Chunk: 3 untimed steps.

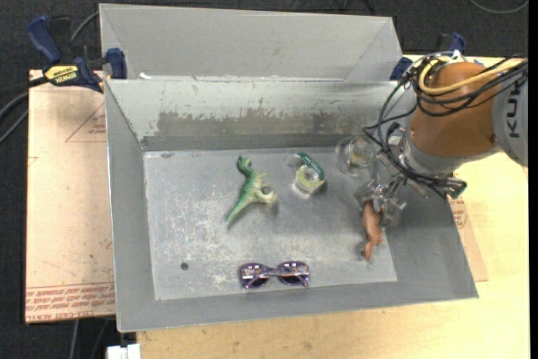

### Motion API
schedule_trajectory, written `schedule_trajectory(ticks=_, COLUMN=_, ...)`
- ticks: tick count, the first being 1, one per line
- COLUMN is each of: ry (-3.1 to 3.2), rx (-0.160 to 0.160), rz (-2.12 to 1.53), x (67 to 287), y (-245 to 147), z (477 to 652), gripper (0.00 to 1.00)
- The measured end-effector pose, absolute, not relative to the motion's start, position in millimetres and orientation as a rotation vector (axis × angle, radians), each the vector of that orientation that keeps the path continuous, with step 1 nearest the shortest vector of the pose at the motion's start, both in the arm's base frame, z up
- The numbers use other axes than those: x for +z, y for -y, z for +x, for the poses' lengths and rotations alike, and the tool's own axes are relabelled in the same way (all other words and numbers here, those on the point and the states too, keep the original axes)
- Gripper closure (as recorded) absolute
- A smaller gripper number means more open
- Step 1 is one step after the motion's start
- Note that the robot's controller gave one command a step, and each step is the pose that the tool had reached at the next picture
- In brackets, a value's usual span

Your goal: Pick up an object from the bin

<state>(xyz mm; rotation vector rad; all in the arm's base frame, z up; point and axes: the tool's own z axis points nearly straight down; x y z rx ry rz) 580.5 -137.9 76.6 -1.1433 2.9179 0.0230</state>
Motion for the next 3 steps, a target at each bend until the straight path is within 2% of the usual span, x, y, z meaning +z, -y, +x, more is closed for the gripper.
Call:
schedule_trajectory(ticks=1, ry=-2.923, rx=0.029, rz=-1.145, x=96.7, y=137.3, z=578.4, gripper=1.00)
schedule_trajectory(ticks=2, ry=-2.915, rx=0.019, rz=-1.139, x=114.7, y=137.8, z=581.4, gripper=1.00)
schedule_trajectory(ticks=3, ry=-2.914, rx=0.019, rz=-1.138, x=120.5, y=137.6, z=581.8, gripper=1.00)
